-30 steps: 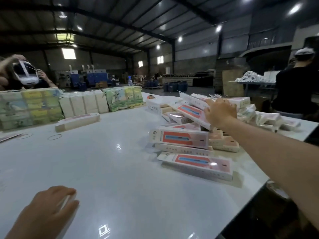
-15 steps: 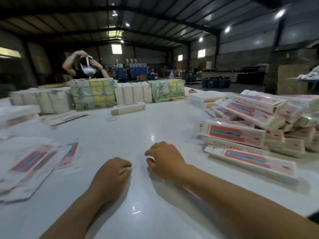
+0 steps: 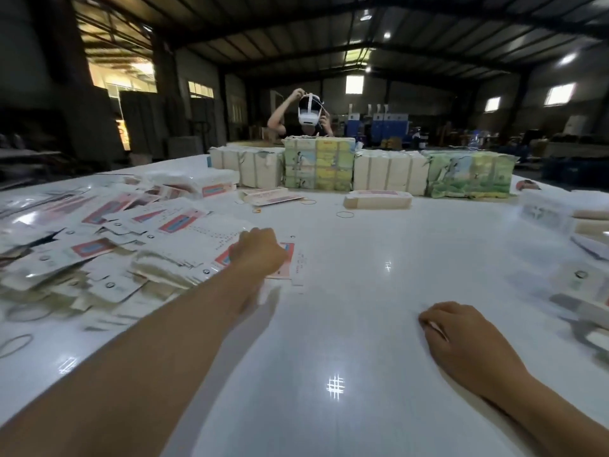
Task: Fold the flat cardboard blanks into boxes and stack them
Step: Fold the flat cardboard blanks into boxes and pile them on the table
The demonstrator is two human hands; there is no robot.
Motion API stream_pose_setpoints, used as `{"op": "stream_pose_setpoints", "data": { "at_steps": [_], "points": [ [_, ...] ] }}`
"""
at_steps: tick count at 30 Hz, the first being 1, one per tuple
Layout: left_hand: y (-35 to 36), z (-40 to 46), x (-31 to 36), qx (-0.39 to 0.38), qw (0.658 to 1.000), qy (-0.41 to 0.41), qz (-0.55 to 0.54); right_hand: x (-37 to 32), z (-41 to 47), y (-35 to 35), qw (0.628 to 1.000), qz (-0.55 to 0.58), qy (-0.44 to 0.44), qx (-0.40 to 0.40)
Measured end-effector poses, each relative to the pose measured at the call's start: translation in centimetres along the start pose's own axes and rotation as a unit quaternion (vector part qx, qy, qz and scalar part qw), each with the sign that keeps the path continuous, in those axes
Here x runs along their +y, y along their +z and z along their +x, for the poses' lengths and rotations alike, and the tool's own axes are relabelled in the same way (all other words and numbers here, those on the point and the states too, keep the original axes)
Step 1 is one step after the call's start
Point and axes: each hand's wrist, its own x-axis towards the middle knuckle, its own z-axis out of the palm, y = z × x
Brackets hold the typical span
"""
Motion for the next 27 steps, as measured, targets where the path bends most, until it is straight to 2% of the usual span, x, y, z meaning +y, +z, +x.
{"op": "stream_pose_setpoints", "data": {
  "at_steps": [2, 4, 9, 12, 16, 19, 21, 23, 25, 27],
  "points": [
    [-1.3, 1.7, -4.3, -0.006, 0.99, -0.091, 0.108, -0.1, 0.0, 0.1, 1.0, 0.0, 0.003, 0.0],
    [-1.6, 2.7, -7.6, -0.034, 0.978, -0.134, 0.157, -0.2, 0.2, 0.1, 1.0, 0.005, 0.007, 0.0],
    [-1.6, 4.7, -9.3, -0.019, 0.98, -0.122, 0.157, -0.6, 0.5, 0.0, 1.0, 0.017, 0.018, -0.018],
    [-1.6, 5.0, -9.1, 0.041, 0.982, -0.117, 0.145, -0.8, 0.4, -0.1, 0.999, 0.02, 0.021, -0.016],
    [-0.7, 4.3, -8.5, 0.112, 0.969, -0.058, 0.213, -0.8, 0.5, 0.0, 1.0, 0.019, 0.014, -0.009],
    [-1.3, 3.2, -7.1, 0.177, 0.943, 0.007, 0.281, -0.8, 0.4, 0.0, 1.0, 0.019, 0.016, -0.011],
    [-1.8, 2.1, -5.1, 0.195, 0.951, 0.06, 0.234, -0.8, 0.4, -0.1, 1.0, 0.016, 0.014, -0.02],
    [-1.9, 0.8, -2.1, 0.165, 0.978, 0.089, 0.091, -0.7, 0.5, -0.1, 0.999, 0.011, 0.013, -0.03],
    [-1.7, -0.8, 1.3, 0.105, 0.989, 0.092, -0.056, -0.7, 0.6, 0.0, 0.999, 0.005, 0.018, -0.039],
    [-1.1, -2.6, 4.3, 0.011, 0.977, 0.108, -0.186, -0.8, 0.7, -0.4, 0.997, 0.069, 0.046, -0.01]
  ]
}}
